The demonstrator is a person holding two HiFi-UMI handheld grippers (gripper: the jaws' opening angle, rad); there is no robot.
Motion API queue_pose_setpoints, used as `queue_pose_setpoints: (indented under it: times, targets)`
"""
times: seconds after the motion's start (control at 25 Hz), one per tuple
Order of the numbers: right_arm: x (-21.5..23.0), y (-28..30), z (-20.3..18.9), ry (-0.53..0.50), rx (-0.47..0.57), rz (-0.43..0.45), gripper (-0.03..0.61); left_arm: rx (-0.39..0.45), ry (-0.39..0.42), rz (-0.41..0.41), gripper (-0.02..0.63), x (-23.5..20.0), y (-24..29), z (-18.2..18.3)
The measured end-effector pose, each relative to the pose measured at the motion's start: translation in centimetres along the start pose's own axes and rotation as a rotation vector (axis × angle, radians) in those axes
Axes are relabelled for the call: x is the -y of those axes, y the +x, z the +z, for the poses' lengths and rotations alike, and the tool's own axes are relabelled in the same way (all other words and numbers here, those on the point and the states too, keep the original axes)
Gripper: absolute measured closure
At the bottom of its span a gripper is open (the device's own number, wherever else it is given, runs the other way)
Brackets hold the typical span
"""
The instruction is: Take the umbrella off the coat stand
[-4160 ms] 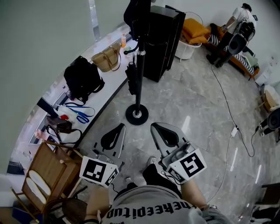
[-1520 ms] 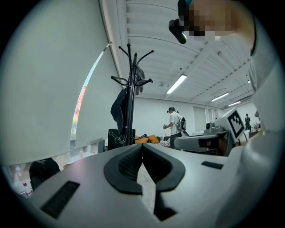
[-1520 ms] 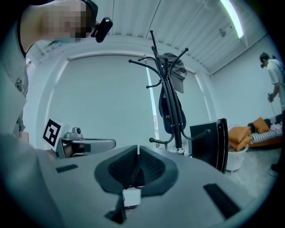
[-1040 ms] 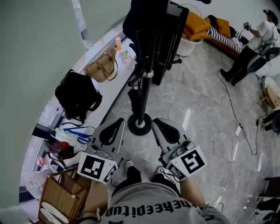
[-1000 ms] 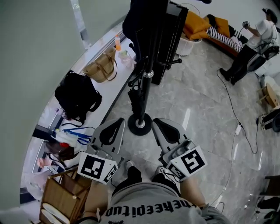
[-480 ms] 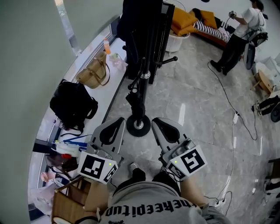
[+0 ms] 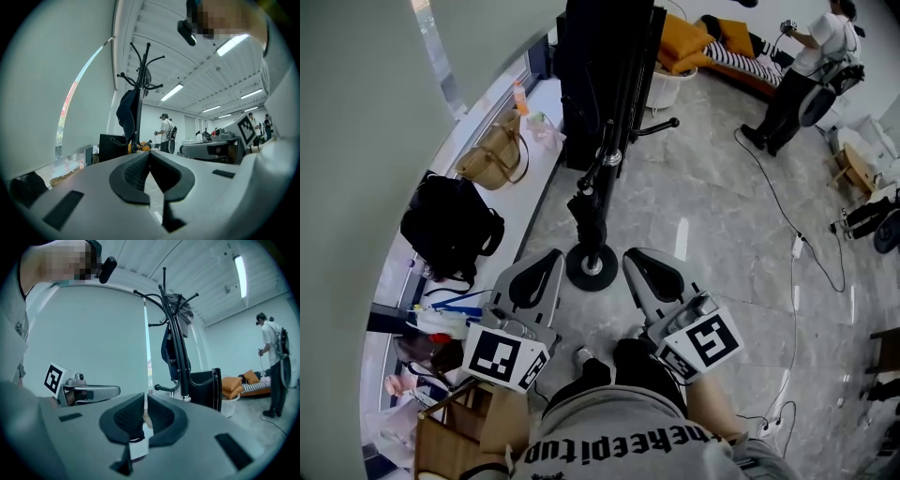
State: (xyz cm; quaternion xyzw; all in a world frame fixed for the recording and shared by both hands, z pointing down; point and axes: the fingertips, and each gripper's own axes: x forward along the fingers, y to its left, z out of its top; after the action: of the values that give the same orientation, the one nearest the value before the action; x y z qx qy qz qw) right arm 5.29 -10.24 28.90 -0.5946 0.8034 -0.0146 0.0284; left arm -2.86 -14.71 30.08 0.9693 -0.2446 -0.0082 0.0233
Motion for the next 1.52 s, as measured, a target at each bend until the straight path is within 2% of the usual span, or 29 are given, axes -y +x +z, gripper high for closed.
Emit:
queue_pose_setpoints:
  times: [0.12,0.36,1.0,1.52]
  targets:
    - [0.3,-0.2,-0.5,-0.013,-0.045,-0.015,0.561,0.007,-0.004,0.004,0.598,-0.1,-0.1,0.2]
    - [0.8,0.1,-1.1,-0.011,-0.069,-0.011,0.540,0.010,-0.001,0.023,0.598,-0.4,-0.1,0.2]
    - [3.1,4.1,-2.4,-0.011,-0.095,0.064,0.509,-0.008,-0.010,0.111,0.598,-3.2,1.7,-0.7]
    - [4.6,6.7,-4.9,-0.007,-0.172,0.124,0.483,-0.036,-0.056,0.158,0.598,-4.8,3.3,-2.6]
